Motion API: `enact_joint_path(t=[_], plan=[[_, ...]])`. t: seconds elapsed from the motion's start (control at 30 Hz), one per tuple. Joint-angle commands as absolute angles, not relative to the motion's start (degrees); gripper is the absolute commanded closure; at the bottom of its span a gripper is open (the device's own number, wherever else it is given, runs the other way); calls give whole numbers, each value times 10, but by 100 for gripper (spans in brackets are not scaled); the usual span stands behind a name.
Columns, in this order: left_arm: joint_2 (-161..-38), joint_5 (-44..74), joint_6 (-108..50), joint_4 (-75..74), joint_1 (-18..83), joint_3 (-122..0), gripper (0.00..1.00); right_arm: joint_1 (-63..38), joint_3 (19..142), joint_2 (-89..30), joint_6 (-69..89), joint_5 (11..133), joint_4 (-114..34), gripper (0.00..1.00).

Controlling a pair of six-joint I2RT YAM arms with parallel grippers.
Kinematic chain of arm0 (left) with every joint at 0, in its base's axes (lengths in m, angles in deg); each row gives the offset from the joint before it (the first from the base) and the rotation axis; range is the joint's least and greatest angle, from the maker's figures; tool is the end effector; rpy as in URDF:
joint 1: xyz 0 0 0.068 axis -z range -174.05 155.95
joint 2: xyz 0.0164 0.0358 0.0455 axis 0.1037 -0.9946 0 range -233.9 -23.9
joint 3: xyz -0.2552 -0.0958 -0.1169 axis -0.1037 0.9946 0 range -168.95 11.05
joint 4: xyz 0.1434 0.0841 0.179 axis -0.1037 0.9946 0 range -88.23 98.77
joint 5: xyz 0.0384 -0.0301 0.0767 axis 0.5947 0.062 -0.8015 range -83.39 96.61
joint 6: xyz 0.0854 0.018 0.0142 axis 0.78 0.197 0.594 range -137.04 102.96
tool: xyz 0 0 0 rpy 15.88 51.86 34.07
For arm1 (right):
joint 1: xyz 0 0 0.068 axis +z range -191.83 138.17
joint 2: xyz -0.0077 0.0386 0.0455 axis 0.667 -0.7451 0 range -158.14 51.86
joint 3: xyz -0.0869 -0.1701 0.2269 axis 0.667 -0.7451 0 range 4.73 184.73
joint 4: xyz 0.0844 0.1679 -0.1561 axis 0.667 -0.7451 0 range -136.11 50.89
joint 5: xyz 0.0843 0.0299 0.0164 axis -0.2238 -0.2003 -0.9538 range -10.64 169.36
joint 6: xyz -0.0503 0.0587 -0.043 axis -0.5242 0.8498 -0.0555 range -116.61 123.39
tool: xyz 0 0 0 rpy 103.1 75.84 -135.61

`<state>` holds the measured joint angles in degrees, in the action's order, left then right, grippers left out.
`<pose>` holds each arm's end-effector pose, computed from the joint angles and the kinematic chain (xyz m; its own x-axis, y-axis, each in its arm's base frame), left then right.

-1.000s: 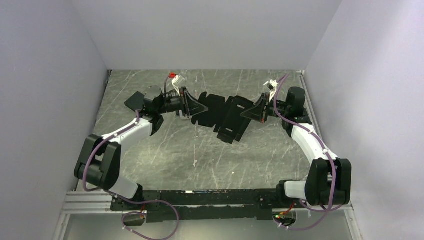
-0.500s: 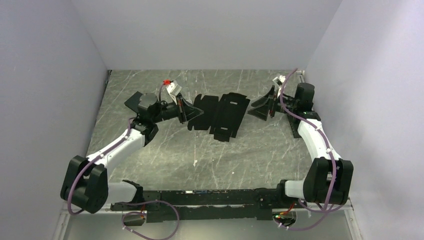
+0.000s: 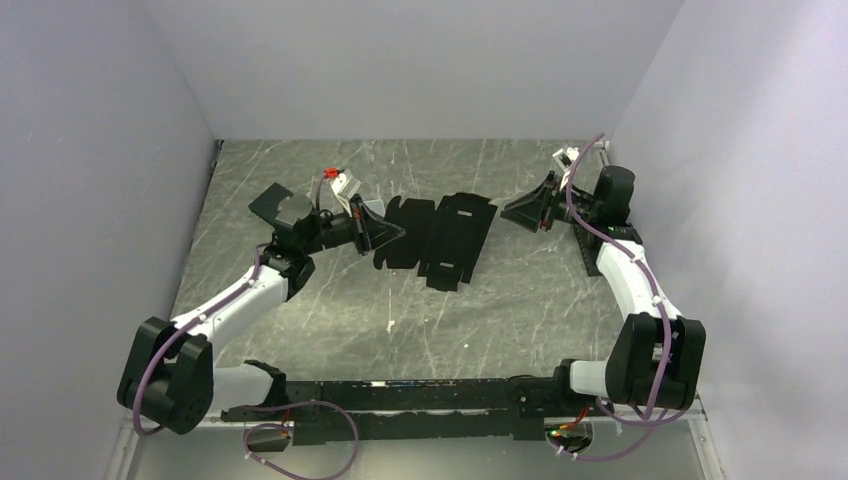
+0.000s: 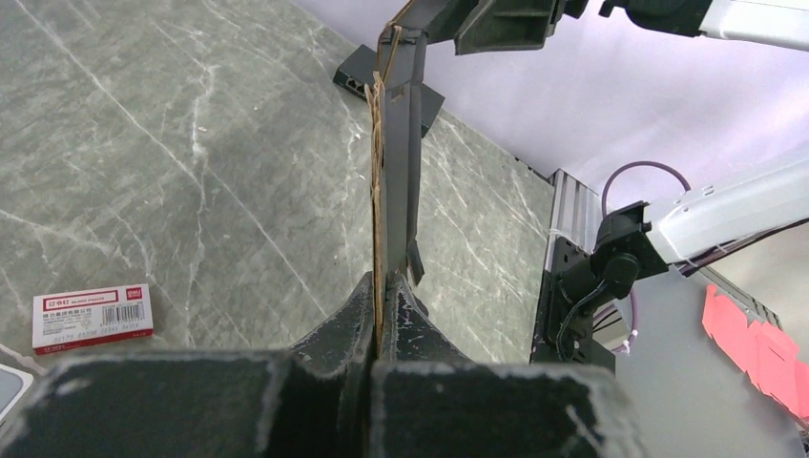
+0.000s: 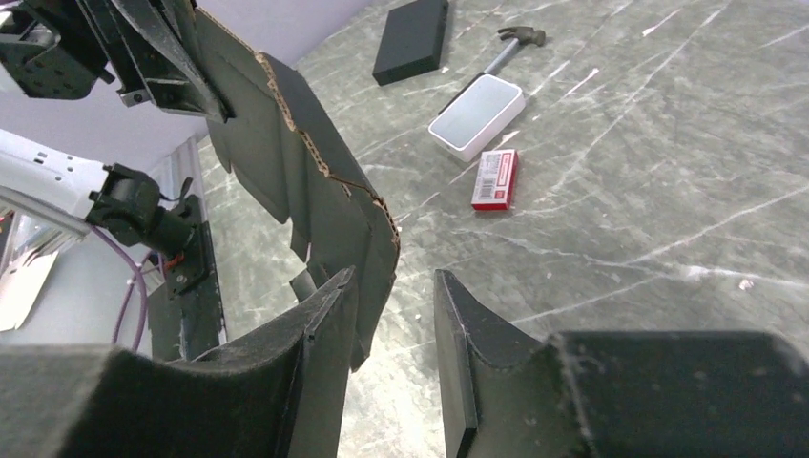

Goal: Fold the paper box
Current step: Fold the paper box at the center of the board.

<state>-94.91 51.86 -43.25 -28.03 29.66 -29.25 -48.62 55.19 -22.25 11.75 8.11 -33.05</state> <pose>0.2347 -0.1641 0.3201 -0.4252 -0.1529 -0.8921 0.8308 0.3251 -0.4517 0.2742 0.0423 0.3250 -0.4217 0.0973 -0.9015 -0.8056 0.4161 0.4217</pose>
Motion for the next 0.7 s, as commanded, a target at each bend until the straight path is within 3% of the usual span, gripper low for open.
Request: enact_joint_path(t=[0.0, 0.67], plan=[[-937, 537, -455, -323, 296, -296, 100, -466, 594, -231, 46, 73, -378, 61], [-960, 555, -487, -355, 296, -297, 100, -436, 612, -219, -37, 96, -423, 65]])
